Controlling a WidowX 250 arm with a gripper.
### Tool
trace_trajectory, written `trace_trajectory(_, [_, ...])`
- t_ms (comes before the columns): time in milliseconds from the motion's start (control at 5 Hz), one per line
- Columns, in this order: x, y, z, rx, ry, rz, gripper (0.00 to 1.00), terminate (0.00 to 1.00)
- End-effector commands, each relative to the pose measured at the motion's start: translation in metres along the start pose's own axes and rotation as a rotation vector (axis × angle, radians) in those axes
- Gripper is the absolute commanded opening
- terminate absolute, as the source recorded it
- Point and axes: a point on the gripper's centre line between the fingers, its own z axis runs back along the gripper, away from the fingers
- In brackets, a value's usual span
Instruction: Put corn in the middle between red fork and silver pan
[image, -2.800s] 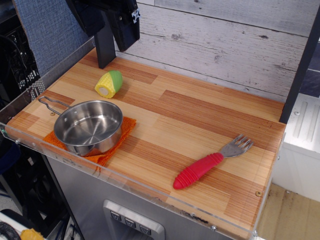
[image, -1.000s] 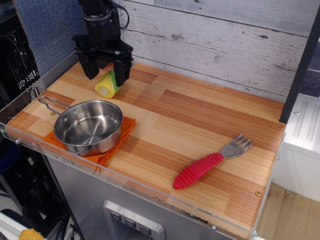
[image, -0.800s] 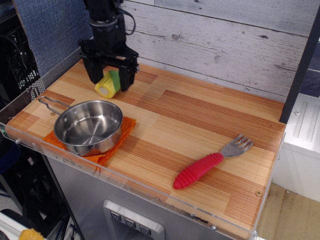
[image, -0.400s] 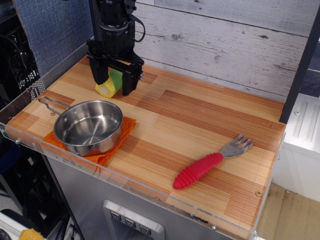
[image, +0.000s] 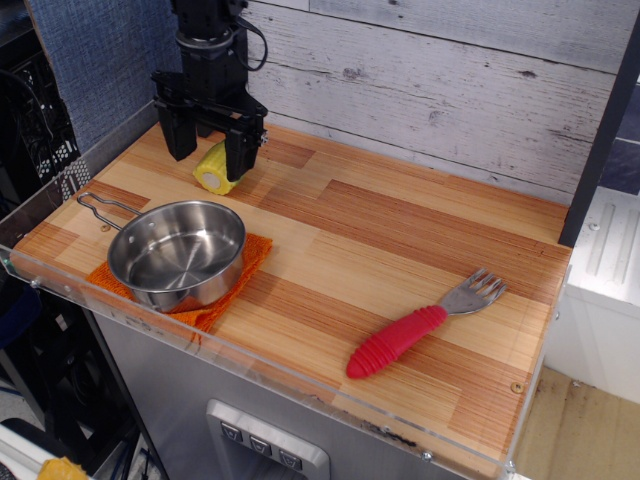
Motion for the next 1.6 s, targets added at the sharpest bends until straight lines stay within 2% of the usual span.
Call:
trace_trajectory(0, [0.002,0.007,0.005,0.000,-0.030,0.016,1.00,0.00])
trace_trajectory(600, [0.012,-0.007,-0.035,-0.047,-0.027,0.022,1.00,0.00])
trace_trajectory(800, [0.015,-0.004,-0.035,-0.041,-0.042,0.033,0.00,0.00])
trace_trajectory(1000, [0.020,-0.003,-0.030,-0.043,-0.070,0.044,0.00,0.00])
trace_trajectory(1200, [0.021,-0.008,-0.015,-0.041,-0.092,0.041,0.00,0.00])
trace_trajectory(1400, [0.016,-0.037,0.030,-0.054,-0.149,0.006,0.00,0.00])
